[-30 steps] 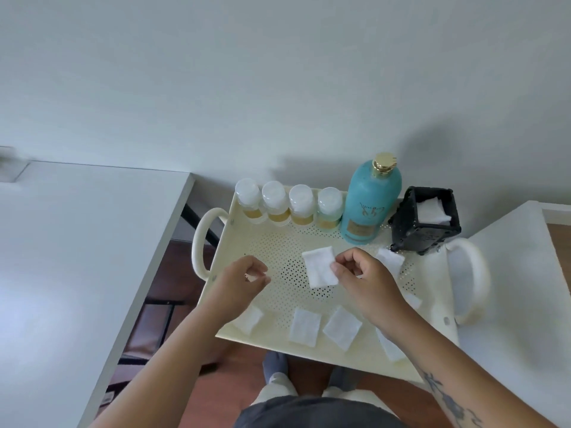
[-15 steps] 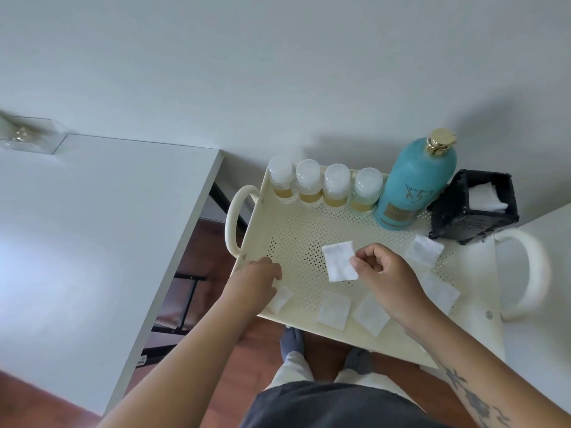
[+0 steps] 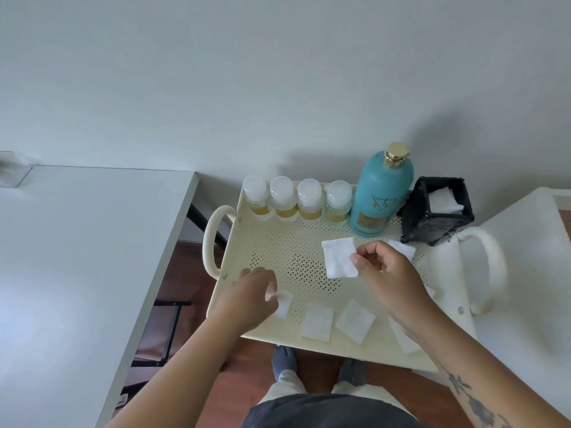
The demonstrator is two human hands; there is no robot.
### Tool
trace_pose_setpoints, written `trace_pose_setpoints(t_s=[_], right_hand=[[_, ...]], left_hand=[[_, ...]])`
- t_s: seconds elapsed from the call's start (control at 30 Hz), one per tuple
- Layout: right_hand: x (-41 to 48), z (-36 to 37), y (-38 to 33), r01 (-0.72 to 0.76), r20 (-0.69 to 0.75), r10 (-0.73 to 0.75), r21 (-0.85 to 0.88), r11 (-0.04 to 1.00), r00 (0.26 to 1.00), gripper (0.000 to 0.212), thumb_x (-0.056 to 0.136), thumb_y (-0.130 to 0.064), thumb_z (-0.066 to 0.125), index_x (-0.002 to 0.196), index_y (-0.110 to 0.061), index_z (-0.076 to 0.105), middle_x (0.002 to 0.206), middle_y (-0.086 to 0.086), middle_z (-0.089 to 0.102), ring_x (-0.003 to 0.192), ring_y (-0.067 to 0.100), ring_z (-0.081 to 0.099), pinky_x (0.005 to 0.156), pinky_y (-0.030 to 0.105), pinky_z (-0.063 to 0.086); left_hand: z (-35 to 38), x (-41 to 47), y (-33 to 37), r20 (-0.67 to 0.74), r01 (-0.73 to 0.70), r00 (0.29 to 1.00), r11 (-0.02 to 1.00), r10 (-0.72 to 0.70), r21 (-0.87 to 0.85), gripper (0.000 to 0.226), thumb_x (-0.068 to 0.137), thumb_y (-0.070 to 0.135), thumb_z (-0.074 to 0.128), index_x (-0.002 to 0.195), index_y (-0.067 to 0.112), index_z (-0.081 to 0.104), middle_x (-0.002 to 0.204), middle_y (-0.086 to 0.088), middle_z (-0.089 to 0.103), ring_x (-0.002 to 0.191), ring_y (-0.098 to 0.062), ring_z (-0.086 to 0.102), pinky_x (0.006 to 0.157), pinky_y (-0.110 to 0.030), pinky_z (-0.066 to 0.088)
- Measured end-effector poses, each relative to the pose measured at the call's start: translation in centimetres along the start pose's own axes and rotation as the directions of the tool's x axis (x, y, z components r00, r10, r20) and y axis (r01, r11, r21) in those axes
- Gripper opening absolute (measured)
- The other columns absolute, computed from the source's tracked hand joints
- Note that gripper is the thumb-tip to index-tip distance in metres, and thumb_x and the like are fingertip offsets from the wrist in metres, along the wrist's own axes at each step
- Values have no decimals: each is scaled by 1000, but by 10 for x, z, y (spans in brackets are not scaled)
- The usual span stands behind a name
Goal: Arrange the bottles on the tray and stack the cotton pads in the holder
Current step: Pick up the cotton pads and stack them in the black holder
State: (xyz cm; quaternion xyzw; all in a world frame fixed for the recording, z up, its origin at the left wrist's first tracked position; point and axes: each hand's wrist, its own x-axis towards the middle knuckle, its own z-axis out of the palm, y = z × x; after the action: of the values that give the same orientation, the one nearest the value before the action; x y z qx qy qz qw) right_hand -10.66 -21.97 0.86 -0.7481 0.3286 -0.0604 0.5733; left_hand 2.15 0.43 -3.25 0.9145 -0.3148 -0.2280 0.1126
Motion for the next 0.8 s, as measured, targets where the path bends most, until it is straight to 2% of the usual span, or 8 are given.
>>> trace_pose_setpoints(t_s=[0.07, 0.13, 0.23, 0.33, 0.4, 0.53, 0.63, 0.8], right_hand=[[1, -12, -6, 12, -47, -11, 19, 1000, 999, 4, 88, -31, 63, 85, -28, 63, 77, -10, 64, 65, -8, 55, 60, 10, 41], [2, -27, -13, 49, -86, -47, 31, 998, 995, 4, 88, -32, 63, 87, -29, 64, 78, -10, 66, 68, -7, 57, 61, 11, 43], [9, -54, -22, 103, -155, -97, 32, 994, 983, 4, 89, -33, 62, 89, -29, 64, 80, -11, 67, 70, -6, 59, 60, 5, 43], [23, -85, -26, 117, -275, -108, 15, 993, 955, 4, 89, -34, 62, 89, -31, 65, 81, -10, 68, 72, -2, 62, 63, 13, 46], [36, -107, -26, 121, -354, -123, -30, 992, 927, 4, 89, -34, 61, 88, -31, 64, 80, -10, 68, 74, 3, 62, 62, 17, 44], [62, -133, -18, 50, -379, -85, -102, 994, 922, 8, 90, -28, 60, 90, -21, 65, 85, -2, 66, 79, 17, 61, 67, 27, 46], [76, -139, -11, 3, -351, -71, -191, 982, 934, 6, 90, -25, 60, 88, -21, 64, 80, -7, 62, 77, 17, 59, 61, 24, 41], [85, -135, -6, 33, -342, -138, -295, 955, 929, 4, 88, -22, 62, 86, -20, 65, 78, -9, 62, 76, 17, 59, 63, 24, 40]], left_hand=[[-7, 4, 15, -13, -22, 1000, 980, 20, -198, 13, 84, 27, 63, 84, 35, 53, 88, 19, 59, 86, -2, 52, 68, -15, 35], [-12, 9, 33, -24, -27, 1000, 927, 20, -375, 16, 84, 25, 65, 83, 36, 54, 87, 16, 61, 83, 1, 55, 68, -15, 39], [-18, 20, 60, -56, -34, 998, 843, 4, -537, 15, 85, 25, 66, 93, 36, 59, 89, 13, 62, 78, 5, 54, 68, -16, 41], [-22, 30, 82, -38, -4, 999, 759, -27, -651, 12, 86, 27, 64, 92, 38, 65, 82, 9, 67, 62, 3, 53, 57, -12, 42], [-25, 35, 95, -30, 12, 998, 692, -48, -722, 7, 87, 30, 64, 86, 37, 67, 74, 6, 66, 58, -4, 52, 51, -14, 42], [-31, 42, 116, -42, -2, 997, 576, -57, -818, 3, 87, 28, 69, 84, 27, 68, 79, 0, 70, 67, -9, 57, 65, -29, 49], [-33, 43, 127, -41, -2, 997, 513, -65, -858, 5, 86, 26, 71, 87, 22, 69, 81, -1, 71, 72, -12, 61, 69, -31, 50], [-32, 44, 135, 9, 43, 996, 385, -88, -922, 11, 87, 27, 71, 91, 17, 67, 81, 1, 74, 75, -12, 63, 71, -32, 48]])
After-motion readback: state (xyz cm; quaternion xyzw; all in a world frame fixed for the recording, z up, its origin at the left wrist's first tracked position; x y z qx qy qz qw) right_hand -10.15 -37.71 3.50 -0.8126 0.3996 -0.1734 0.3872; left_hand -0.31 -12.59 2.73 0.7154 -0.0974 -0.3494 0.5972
